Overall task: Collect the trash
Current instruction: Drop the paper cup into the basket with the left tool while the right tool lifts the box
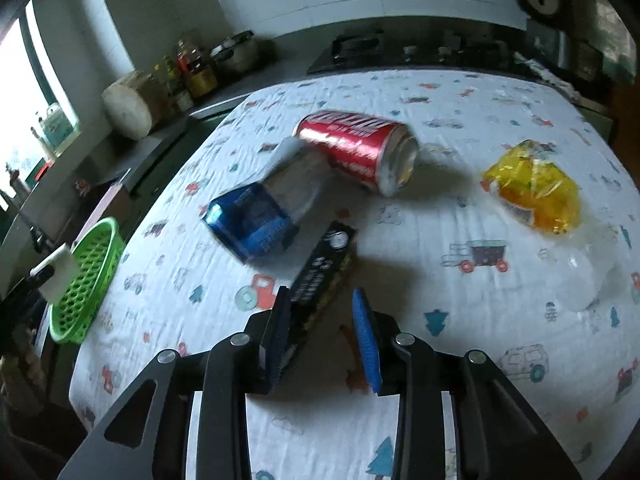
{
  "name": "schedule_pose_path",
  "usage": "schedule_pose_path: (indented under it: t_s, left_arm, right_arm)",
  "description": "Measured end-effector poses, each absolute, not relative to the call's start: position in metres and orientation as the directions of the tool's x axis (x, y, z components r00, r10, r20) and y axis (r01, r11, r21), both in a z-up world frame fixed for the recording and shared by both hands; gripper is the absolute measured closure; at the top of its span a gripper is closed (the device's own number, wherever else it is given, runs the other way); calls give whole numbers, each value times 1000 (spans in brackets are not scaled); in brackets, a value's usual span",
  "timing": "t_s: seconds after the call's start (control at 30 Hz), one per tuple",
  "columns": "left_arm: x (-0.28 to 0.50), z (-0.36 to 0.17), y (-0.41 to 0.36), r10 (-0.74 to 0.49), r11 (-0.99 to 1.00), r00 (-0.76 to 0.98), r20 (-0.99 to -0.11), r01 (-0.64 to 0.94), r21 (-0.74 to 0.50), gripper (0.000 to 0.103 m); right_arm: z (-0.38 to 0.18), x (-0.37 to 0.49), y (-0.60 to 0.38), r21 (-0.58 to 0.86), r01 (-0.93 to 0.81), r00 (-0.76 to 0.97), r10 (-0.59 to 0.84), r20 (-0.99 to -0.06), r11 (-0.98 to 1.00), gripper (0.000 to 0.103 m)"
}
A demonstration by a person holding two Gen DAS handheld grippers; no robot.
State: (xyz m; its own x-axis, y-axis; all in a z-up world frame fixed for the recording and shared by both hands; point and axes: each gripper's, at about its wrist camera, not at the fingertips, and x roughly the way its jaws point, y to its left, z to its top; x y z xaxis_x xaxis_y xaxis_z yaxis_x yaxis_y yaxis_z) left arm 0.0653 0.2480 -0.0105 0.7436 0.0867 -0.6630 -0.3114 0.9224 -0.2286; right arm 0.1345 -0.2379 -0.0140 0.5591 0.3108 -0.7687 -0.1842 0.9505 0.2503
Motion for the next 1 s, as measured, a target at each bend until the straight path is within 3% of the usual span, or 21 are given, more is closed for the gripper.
schedule_pose_path:
  t_s: [0.07, 0.1, 0.13, 0.63, 1.0]
  left_arm:
    - [68, -11, 246, 82, 923, 743, -664, -307, -230, 27]
    - [68, -11, 245, 80, 924, 744, -664, -304, -230, 27]
    - [69, -11, 244, 77, 926, 743, -665, -301, -229, 27]
    - [64, -10, 248, 83, 924, 746, -661, -306, -229, 27]
    - [66, -12, 250, 86, 922, 742, -665, -312, -228, 27]
  right_arm:
    - [-14, 134, -235, 243, -187, 559, 307, -770, 952, 57]
    - [-15, 134, -233, 243, -187, 560, 307, -769, 952, 39]
    - [-15, 133, -233, 244, -183, 566, 305, -766, 952, 30]
    - [-30, 140, -237, 122, -104, 564, 160, -811, 987, 31]
    - [-38, 149, -225, 126, -80, 530, 149, -835, 989, 31]
